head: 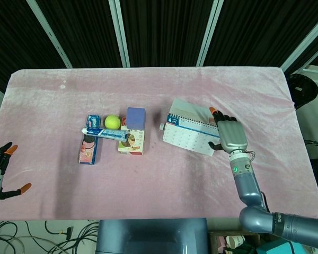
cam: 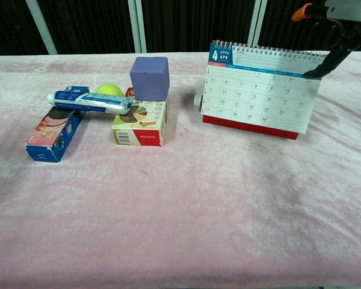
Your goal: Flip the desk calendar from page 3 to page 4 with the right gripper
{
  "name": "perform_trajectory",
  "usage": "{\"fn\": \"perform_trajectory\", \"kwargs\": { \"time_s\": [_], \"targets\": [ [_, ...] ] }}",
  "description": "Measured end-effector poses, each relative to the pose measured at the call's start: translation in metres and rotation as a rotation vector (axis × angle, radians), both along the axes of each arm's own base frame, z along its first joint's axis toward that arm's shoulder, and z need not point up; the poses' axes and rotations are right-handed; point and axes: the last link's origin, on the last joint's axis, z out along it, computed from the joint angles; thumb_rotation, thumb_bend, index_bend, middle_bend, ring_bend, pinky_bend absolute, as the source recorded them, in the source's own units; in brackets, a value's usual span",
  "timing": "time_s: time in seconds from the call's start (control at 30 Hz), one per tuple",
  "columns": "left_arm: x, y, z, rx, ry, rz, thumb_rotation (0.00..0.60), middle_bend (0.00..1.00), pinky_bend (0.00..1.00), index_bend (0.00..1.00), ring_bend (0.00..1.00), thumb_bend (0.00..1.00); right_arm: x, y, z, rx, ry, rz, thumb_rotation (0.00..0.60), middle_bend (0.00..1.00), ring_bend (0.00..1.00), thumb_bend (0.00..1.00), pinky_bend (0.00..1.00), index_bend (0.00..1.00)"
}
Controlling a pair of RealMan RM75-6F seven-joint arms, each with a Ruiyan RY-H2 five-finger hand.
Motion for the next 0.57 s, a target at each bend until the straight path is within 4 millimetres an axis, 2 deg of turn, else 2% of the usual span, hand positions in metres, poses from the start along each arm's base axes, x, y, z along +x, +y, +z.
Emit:
{"fn": "perform_trajectory", "kwargs": {
  "time_s": [0.13,0.3,0.4,0.57],
  "targets": [
    [0.0,0.0,0.0,0.001,0.003,0.001,0.6,0.0,0.0,0.0,0.0,0.0,-0.005,0.007,0.014,-0.037,-0.008,0.033,0.6,0.03,0.09,0.17,0.15,0.0],
    [0.0,-0.001,0.0,-0.002,0.014,-0.002,0.6,0.0,0.0,0.0,0.0,0.0,-0.028,0.026,0.036,-0.077,0.008,0.046,0.6,0.0,0.05,0.17,0.15,0.0],
    [0.0,-0.001,0.0,0.0,0.023,-0.005,0.6,0.0,0.0,0.0,0.0,0.0,-0.046,0.044,0.049,-0.095,0.034,0.054,0.6,0.0,0.01,0.16,0.14,0.0],
    [0.001,-0.001,-0.001,0.002,0.039,-0.014,0.6,0.0,0.0,0.0,0.0,0.0,-0.085,0.087,0.068,-0.118,0.099,0.062,0.6,0.0,0.0,0.13,0.1,0.0]
  ]
}}
